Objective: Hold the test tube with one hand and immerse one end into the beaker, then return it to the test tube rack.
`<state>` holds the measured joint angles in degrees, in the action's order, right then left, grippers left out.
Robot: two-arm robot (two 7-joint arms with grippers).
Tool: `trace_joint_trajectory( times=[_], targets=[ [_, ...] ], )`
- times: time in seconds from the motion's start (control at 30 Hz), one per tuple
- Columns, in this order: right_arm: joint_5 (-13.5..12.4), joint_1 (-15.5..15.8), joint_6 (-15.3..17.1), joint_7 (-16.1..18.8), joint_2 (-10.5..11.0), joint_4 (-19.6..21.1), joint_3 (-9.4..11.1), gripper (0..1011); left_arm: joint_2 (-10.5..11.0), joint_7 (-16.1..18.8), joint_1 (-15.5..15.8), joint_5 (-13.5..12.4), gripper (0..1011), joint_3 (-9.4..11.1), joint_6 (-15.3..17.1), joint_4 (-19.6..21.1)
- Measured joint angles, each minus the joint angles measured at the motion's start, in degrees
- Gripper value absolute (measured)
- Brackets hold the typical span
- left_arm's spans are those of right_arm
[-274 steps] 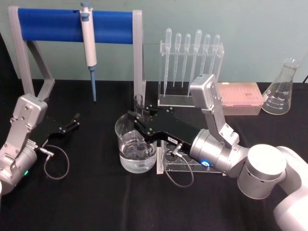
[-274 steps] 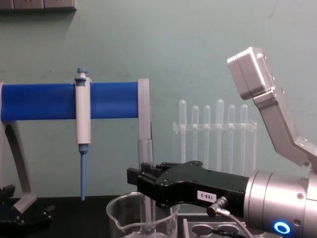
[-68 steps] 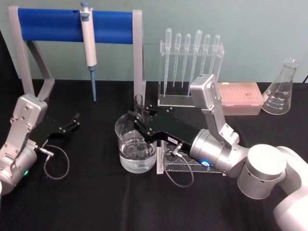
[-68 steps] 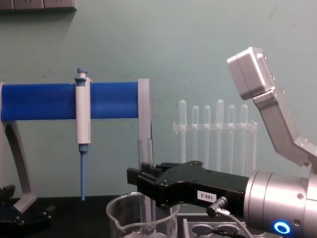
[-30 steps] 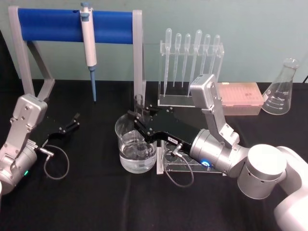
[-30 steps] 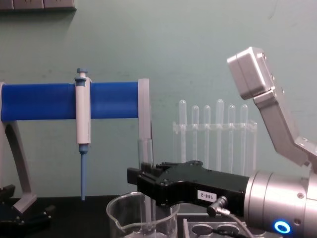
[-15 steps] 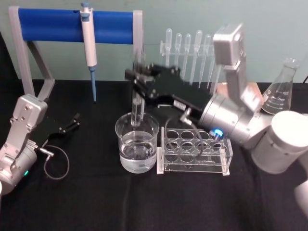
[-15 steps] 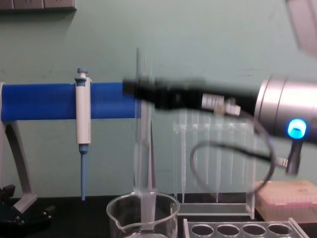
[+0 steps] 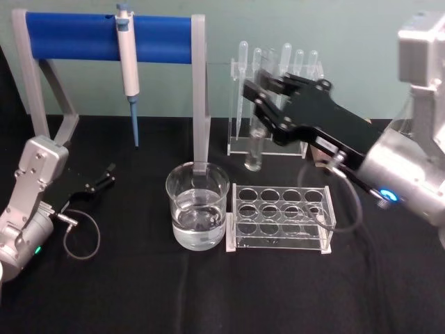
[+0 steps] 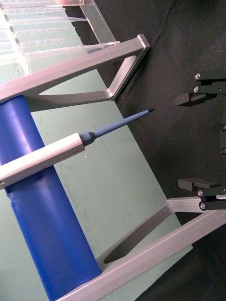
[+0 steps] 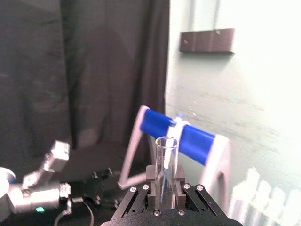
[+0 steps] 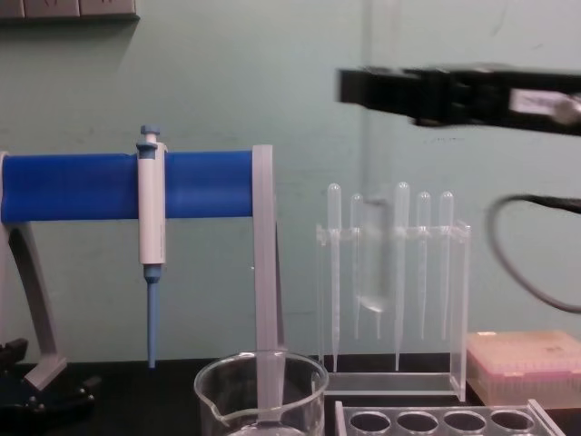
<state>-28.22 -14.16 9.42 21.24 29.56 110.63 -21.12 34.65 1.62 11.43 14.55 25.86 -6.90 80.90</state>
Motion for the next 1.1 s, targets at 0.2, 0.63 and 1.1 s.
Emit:
trace_joint_trajectory(
  times=[0.2,0.63,1.1],
  targets=[
    [-0.39,5.37,-0.39,-1.47,2.6,0.99,2.7,225,0.0,0.0,0.0,0.0,1000,0.0,0.0,0.0],
    [1.54,5.52,-1.57,-0.05,1.43,-5.86,1.03,225,0.0,0.0,0.0,0.0,1000,0.0,0.0,0.0],
    [3.07,3.3,-2.83,1.96,-0.02,-10.75,-0.48,225,0.0,0.0,0.0,0.0,1000,0.0,0.0,0.0]
  ],
)
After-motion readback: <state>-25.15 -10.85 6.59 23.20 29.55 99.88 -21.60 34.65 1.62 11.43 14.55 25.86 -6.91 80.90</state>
